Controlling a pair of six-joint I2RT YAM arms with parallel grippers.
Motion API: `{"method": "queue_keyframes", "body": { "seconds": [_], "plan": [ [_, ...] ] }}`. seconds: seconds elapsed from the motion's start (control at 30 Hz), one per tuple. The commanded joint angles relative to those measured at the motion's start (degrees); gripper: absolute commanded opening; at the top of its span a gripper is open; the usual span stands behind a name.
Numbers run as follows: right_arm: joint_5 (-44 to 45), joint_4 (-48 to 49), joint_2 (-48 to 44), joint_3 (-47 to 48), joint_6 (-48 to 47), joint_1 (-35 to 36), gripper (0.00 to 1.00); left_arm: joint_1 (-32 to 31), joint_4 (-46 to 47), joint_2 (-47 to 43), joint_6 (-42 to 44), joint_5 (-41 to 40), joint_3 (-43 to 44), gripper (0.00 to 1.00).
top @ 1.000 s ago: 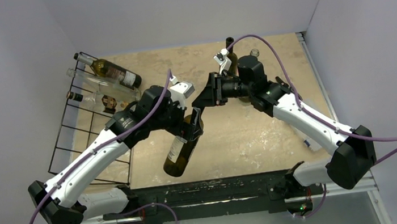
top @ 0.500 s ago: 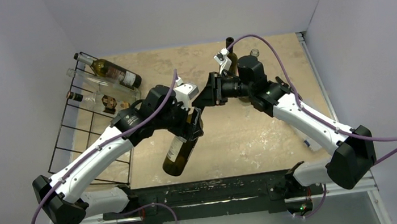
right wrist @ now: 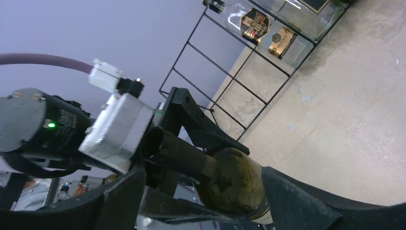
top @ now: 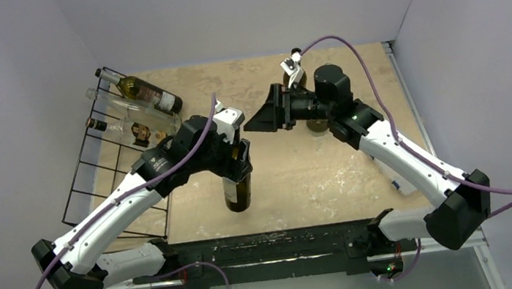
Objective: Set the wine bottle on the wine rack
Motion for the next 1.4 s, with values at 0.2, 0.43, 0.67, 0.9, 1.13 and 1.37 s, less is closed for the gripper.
{"method": "queue_keyframes", "body": {
  "seconds": [0.2,0.43,0.67,0.9,1.13,1.37],
  "plan": [
    [4.9,-5.6,-7.8,5.8,-5.2,-8.7,0.99,0.2,5.4,-9.2,-4.4,-17.4,-2.2,0.0],
    [14.6,-13.4,-11.7,5.6,-13.4,-9.3,0.99,1.4,3.3,-11.8,-8.5,-32.5,-0.8,0.0],
    [18.7,-16.7,-12.6,4.4,-18.9,-9.4,0.99,13.6,1.7,-11.0,-14.7,-31.9,1.7,0.0],
    [16.7,-16.3,-11.6,2.6,-19.6,-9.3,0.99,26.4,-4.1,-6.1,-22.1,-33.4,7.3,0.0],
    [14.7,-15.2,-10.5,1.2,-19.4,-9.4,0.99,38.5,-2.3,-4.9,-26.4,-28.6,5.9,0.0],
    [13.3,-15.1,-8.9,0.6,-19.4,-9.2,0.99,46.2,1.0,-2.6,-28.6,-28.0,3.1,0.0]
  ]
}}
